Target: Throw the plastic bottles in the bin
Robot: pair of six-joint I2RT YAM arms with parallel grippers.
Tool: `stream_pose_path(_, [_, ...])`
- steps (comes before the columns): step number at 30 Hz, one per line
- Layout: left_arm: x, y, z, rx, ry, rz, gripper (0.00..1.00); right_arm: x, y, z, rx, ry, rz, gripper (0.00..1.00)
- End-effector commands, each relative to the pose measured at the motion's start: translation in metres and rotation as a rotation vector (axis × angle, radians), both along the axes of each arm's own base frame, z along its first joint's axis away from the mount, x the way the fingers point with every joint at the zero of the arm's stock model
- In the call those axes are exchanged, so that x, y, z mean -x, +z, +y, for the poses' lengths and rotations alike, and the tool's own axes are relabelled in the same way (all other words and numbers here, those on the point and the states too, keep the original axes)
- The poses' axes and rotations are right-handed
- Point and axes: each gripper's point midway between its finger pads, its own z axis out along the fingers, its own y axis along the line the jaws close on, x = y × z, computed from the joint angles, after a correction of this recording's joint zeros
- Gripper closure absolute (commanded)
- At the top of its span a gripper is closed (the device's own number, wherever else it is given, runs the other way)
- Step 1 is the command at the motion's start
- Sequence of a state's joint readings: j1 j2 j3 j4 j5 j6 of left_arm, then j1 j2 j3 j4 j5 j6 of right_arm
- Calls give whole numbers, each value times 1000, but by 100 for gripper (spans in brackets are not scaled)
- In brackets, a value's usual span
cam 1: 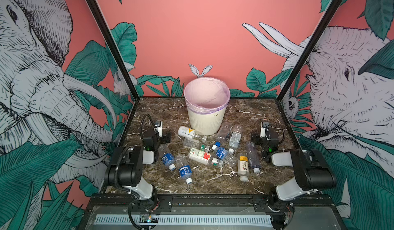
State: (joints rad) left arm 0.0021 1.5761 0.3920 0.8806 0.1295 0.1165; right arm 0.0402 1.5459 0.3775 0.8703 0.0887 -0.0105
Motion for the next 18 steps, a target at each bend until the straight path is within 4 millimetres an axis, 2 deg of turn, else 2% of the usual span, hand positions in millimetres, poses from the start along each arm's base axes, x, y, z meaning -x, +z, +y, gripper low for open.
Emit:
stream_pose_path(1, [-5, 14, 0, -10, 1, -39, 0, -7, 13, 0, -3, 0, -51, 1])
stream_pose_path(18, [-6, 14, 0, -10, 1, -39, 0, -9, 12, -1, -17, 6, -40, 1])
